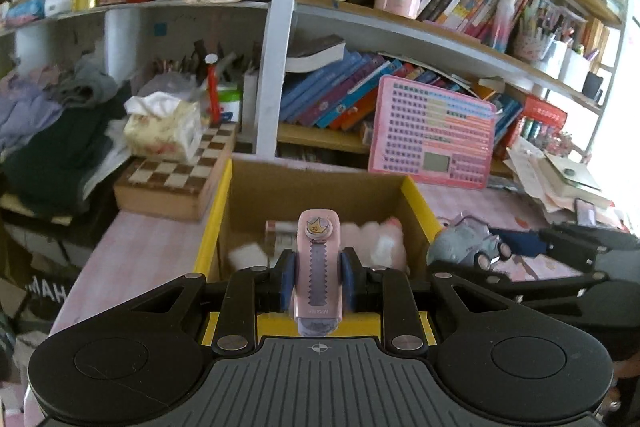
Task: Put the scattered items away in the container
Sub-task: 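Carry the pink ruler and grey toy truck with both tools over the yellow box, then lower both tools into the box and open them to release the items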
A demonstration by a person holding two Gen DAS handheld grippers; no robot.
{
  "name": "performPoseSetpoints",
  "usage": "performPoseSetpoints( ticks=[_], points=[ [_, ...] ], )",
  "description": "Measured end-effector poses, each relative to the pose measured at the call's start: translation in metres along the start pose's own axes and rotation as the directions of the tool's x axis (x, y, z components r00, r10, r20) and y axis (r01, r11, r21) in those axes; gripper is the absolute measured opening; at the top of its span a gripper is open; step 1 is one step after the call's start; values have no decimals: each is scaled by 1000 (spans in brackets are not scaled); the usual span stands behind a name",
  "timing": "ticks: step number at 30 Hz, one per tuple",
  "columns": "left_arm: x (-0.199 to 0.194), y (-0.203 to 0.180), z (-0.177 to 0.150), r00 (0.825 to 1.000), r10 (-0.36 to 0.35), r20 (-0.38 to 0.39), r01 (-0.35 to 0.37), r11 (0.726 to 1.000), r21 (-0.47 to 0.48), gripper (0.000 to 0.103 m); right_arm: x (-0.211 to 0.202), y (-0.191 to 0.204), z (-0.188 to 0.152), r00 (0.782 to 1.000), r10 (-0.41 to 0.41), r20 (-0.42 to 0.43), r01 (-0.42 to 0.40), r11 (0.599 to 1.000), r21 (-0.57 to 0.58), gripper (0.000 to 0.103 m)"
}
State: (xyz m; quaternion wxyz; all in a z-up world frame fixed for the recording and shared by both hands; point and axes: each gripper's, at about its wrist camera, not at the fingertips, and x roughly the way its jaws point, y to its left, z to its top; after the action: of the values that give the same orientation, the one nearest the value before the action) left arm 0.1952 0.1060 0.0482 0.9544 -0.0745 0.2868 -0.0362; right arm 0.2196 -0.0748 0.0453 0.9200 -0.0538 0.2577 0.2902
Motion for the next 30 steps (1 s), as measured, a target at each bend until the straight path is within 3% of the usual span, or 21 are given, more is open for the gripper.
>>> performPoseSetpoints(
  ticks=[4,7,11,15,21,24,30],
  points=[
    [36,4,19,999,-2,-34,2,1000,-15,23,35,-29,27,999,30,-34,-28,996,85,62],
    [67,11,31,996,4,-91,-8,999,-47,23,66,-54,50,992,85,-91,-62,970,234,62],
    [109,23,41,981,34,-192,-48,997,-69,23,117,-72,71,970,160,-186,-77,917,391,62],
    [144,29,46,958,87,-275,-102,994,-39,23,171,-81,74,927,215,-308,-41,873,486,62],
    [184,30,41,920,110,-375,-135,990,-40,23,216,-80,64,882,229,-411,22,852,522,62],
    [196,27,37,907,127,-403,-145,989,-13,23,232,-75,60,870,229,-437,33,858,513,62],
    [197,28,39,906,113,-407,-128,992,-11,28,243,-72,55,872,220,-438,39,859,510,64]
  ],
)
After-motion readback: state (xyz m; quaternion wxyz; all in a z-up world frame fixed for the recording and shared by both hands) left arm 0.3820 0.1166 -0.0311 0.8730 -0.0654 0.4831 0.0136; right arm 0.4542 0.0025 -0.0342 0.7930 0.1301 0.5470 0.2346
